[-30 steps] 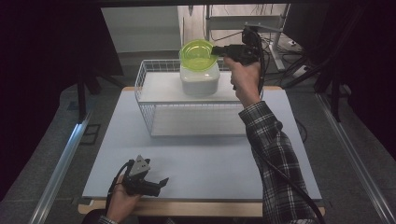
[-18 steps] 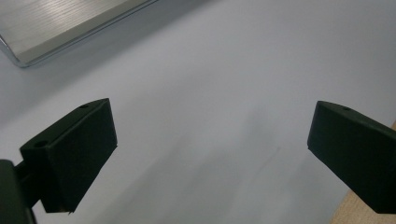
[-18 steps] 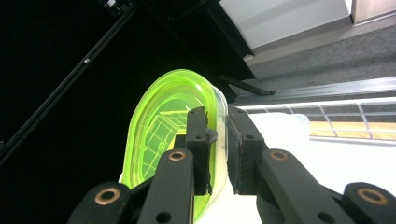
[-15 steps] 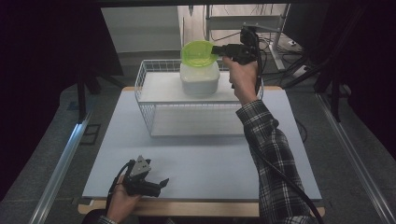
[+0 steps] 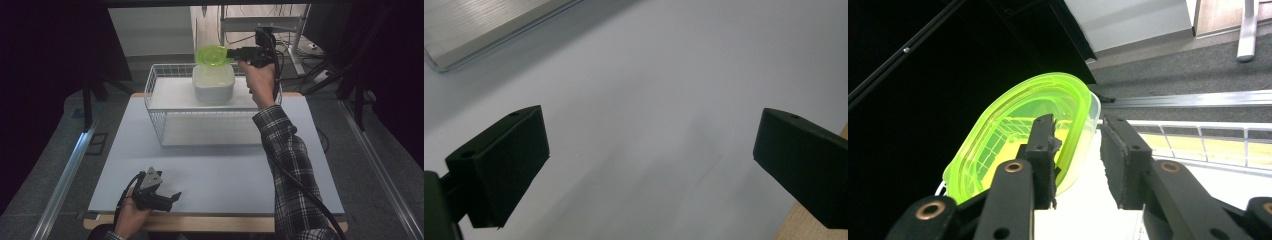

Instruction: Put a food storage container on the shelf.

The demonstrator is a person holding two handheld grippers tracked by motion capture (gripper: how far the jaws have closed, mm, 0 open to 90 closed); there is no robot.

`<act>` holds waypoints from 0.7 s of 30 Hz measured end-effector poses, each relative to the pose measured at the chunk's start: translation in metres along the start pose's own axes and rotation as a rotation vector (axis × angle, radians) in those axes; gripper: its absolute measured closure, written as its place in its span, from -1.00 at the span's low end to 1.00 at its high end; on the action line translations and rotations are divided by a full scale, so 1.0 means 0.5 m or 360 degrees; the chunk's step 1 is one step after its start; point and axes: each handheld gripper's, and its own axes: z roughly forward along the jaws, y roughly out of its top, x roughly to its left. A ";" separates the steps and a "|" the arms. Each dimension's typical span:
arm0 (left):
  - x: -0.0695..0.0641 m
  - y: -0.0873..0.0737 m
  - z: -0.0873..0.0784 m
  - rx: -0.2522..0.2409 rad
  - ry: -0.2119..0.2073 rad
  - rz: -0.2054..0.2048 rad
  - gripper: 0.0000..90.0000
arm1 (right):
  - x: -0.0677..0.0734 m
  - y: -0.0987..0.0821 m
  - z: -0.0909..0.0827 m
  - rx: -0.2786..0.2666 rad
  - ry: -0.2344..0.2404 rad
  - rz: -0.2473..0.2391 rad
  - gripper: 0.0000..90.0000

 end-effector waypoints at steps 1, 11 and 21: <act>0.000 0.000 0.000 0.0000 0.0000 0.0000 -0.97 | 0.000 0.000 0.000 -0.0001 -0.0007 -0.0007 0.42; 0.000 0.000 0.000 0.0000 0.0001 -0.0001 -0.97 | 0.008 -0.001 0.001 -0.0021 0.0021 -0.0144 -0.27; -0.002 0.000 0.002 0.0007 -0.0003 0.0001 -0.97 | 0.019 -0.012 -0.003 0.0026 0.0064 -0.0355 -0.72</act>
